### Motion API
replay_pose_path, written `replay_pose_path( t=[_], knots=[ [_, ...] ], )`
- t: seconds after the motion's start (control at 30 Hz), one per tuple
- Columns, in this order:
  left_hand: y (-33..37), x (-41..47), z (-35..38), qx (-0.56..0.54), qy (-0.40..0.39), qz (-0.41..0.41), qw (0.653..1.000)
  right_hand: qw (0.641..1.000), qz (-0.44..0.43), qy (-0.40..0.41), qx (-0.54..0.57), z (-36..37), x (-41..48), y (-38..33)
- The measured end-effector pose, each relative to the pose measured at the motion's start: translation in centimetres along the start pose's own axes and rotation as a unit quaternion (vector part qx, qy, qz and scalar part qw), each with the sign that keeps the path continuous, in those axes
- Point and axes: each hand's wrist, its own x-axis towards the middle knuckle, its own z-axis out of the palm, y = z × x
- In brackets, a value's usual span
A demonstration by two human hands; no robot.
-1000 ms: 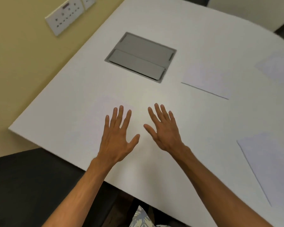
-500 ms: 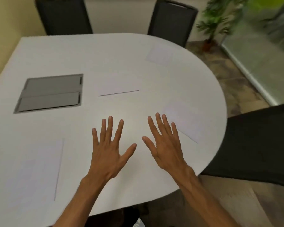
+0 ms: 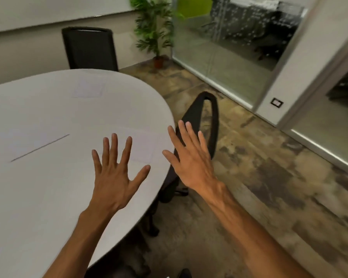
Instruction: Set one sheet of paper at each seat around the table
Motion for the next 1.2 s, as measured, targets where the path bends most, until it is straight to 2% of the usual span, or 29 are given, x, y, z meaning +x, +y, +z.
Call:
replay_pose_path(
  t=[0.33,0.6,0.97,1.2],
  knots=[
    [12.9,5.6,5.6,-0.025,-0.039,0.095,0.994,0.995,0.086,0.038,-0.037,-5.1,-3.7,13.9],
    [19.9,14.0,10.4,-0.025,-0.051,0.157,0.986,0.990,0.134,0.023,-0.039,-4.6,-0.2,23.3],
    [25.2,31.6,18.7,-0.013,-0.031,0.106,0.994,0.993,0.111,-0.025,-0.029,-2.5,14.1,37.1],
    [26.4,40.7,21.7,0.024,0.003,0.060,0.998,0.996,0.073,-0.042,-0.019,-1.4,24.1,42.8]
  ],
)
